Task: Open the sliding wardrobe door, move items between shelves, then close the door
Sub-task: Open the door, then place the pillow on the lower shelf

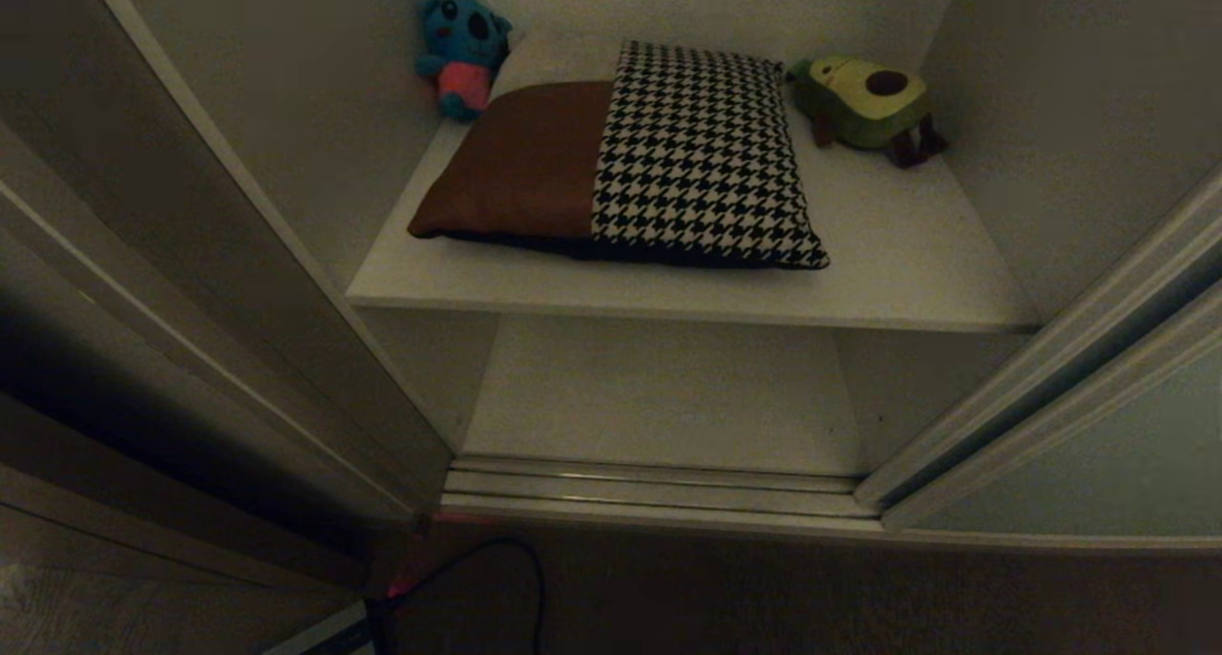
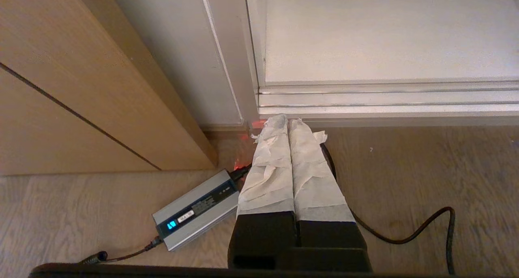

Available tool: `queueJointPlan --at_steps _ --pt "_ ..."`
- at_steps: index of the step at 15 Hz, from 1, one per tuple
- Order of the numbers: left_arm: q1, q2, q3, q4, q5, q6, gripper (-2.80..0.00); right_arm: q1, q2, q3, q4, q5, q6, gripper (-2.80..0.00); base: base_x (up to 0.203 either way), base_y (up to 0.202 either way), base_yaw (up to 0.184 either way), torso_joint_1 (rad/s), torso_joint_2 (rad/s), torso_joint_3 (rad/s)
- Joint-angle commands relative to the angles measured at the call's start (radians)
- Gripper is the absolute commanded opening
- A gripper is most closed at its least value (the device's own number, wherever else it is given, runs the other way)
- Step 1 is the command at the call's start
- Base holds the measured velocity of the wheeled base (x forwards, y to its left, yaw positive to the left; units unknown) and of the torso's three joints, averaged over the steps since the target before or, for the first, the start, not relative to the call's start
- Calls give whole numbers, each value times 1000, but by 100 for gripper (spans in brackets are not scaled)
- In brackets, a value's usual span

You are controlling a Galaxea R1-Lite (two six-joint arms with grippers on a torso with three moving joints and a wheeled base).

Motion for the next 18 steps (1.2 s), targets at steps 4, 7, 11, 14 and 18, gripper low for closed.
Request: queueJointPlan --at_steps 4,7,11,14,18 --pt "0 1 0 1 0 1 -280 0 2 3 0 1 -1 -280 0 0 0 0 0 0" --pt "0 1 -1 1 2 -4 -280 0 3 3 0 1 -1 -280 0 0 0 0 0 0" --pt "0 1 0 0 15 -2 -280 0 2 3 0 1 -2 -280 0 0 0 0 0 0" --pt "0 3 2 -5 6 81 -280 0 2 3 0 1 -2 -280 0 0 0 0 0 0" --pt "0 4 -1 7 -9 110 -280 0 3 3 0 1 -1 -280 0 0 0 0 0 0"
